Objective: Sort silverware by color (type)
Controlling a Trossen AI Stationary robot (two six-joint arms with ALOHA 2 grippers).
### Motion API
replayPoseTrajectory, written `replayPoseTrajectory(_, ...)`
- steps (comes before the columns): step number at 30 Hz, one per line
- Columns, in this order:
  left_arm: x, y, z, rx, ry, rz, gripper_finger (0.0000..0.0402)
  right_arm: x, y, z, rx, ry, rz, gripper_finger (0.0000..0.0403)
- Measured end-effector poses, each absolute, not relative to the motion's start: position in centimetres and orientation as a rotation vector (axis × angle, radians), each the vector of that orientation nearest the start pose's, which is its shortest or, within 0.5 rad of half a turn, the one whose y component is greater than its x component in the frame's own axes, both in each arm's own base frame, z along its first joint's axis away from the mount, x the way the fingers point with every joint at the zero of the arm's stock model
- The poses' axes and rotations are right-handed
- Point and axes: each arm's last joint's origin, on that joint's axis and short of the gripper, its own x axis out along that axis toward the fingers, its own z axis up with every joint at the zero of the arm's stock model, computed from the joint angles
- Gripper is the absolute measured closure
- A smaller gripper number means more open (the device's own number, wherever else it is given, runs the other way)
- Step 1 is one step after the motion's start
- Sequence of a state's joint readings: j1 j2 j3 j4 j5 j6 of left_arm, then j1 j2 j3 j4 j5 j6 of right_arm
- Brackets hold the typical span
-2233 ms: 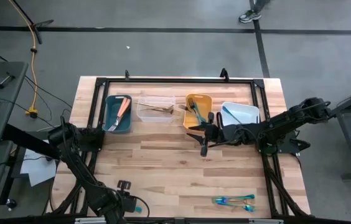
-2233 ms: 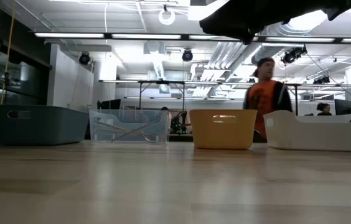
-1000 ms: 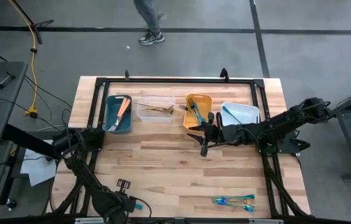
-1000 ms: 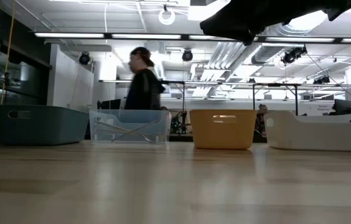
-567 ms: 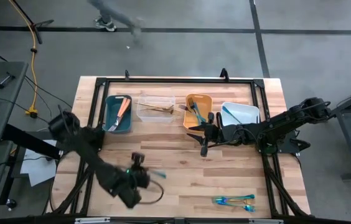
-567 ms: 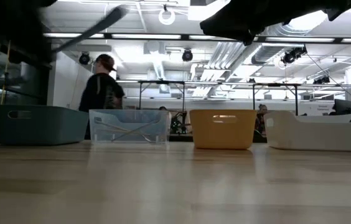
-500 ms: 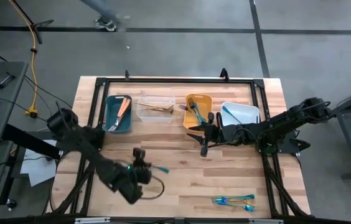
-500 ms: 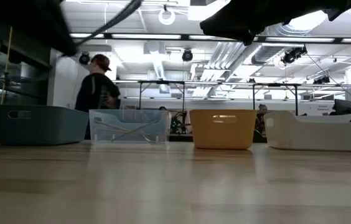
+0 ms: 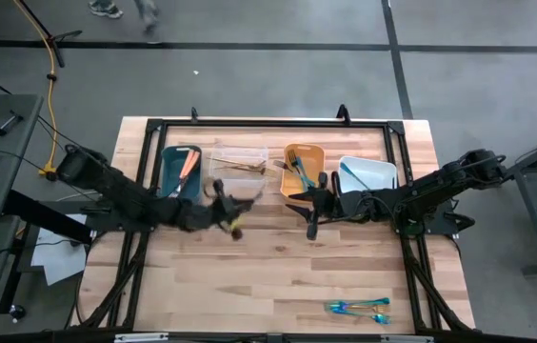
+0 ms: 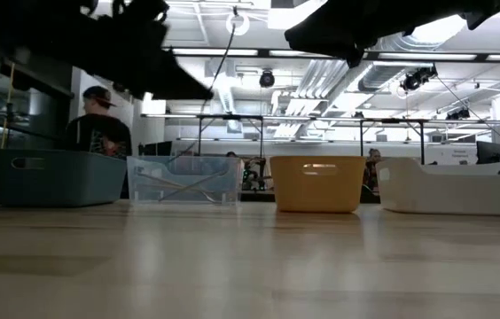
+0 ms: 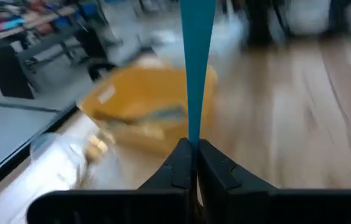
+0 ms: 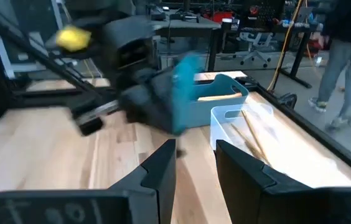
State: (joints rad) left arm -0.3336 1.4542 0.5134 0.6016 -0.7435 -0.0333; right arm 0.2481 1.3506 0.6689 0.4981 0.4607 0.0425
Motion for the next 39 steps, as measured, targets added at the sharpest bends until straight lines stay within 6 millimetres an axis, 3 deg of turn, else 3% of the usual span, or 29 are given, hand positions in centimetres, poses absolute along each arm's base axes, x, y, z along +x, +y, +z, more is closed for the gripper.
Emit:
replayPoseTrajectory(3, 25.9, -4.8, 17.4, -0.013, 0.147, 0.443, 0.04, 27.8, 5.5, 23.8, 0.058, 0.143, -0.228, 0.0295)
replayPoseTrajectory(10, 26.2, -2.4, 17.3, -0.141, 0.116, 0.556, 0.0401, 28.6, 3.7, 23.9, 0.343, 0.029, -0.3, 0.0295)
replayPoseTrajectory(23, 26.3, -2.4, 17.4, -0.221, 0.094, 0.565, 0.0401, 31.8, 2.2, 20.3, 0.409, -0.109, -0.371, 0.0295)
replayPoseTrajectory(34, 29.6, -3.0, 16.7, -0.205, 0.155, 0.513, 0.0401, 33.5, 2.3, 20.4, 0.386, -0.064, -0.393, 0.0295)
replayPoseTrajectory(39, 30.9, -3.2, 16.5, -0.2, 0.16, 0.523, 0.0401, 33.6, 2.0, 20.0, 0.387, -0.012, -0.506, 0.0295)
